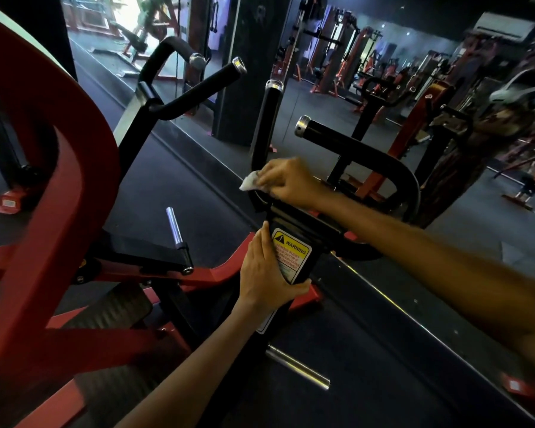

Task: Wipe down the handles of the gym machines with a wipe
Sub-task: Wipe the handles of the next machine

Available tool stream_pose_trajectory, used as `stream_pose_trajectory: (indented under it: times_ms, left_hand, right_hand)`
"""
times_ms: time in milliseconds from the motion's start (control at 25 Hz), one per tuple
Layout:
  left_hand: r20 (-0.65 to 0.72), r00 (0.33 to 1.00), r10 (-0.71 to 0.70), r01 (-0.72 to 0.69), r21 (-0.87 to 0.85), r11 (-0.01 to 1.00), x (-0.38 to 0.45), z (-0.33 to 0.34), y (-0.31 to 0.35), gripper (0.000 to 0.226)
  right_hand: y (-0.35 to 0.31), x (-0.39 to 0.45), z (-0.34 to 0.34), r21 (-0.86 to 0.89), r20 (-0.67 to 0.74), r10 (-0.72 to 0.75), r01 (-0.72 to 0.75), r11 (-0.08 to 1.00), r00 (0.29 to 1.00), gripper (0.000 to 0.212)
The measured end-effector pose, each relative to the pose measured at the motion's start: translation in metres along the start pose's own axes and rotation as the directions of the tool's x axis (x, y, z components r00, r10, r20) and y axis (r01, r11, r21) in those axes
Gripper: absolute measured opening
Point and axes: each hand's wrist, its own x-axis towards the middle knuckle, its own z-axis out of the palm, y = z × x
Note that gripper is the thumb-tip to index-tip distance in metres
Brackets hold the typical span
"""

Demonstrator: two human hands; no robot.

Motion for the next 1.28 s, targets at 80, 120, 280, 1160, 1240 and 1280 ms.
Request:
stream_pose_trajectory:
  times_ms: [80, 120, 280, 1160, 1240, 1280]
  left_hand:
    - [0.004, 1.0, 0.008, -0.008, -0.002, 1.0, 0.001, 0.002, -0.002, 0.127]
    - [0.004, 1.0, 0.01, -0.01, -0.005, 1.0, 0.002, 0.002, -0.003, 0.126]
    - [0.064, 0.997, 0.053, -0.053, -0.01, 0.999, 0.001, -0.001, -0.007, 0.129]
    - [0.026, 0.913, 0.406, -0.407, 0.089, 0.909, 0.077, -0.025, -0.036, 0.062]
    - [0.014, 0.91, 0.414, -0.414, 0.091, 0.906, 0.078, -0.025, -0.036, 0.058]
    - [0.009, 0.908, 0.418, -0.417, 0.092, 0.904, 0.078, -0.025, -0.036, 0.057]
  right_hand:
    - [-0.004, -0.012, 0.003, 0.007, 0.067, -0.014, 0.013, 1.0, 0.998, 0.016]
    - [0.0, -0.008, -0.005, -0.007, 0.167, 0.024, -0.023, 1.0, 0.986, 0.016]
    - [0.008, 0.024, -0.016, -0.057, -0.004, 0.091, -0.091, 0.994, 0.996, 0.017]
    - [-0.029, 0.065, -0.008, -0.512, 0.507, -0.038, 0.336, 0.791, 0.861, 0.022]
    - [-0.016, 0.084, -0.034, -0.548, 0.505, -0.05, 0.364, 0.753, 0.862, 0.025]
    - [-0.006, 0.095, -0.047, -0.578, 0.443, -0.051, 0.328, 0.747, 0.895, 0.026]
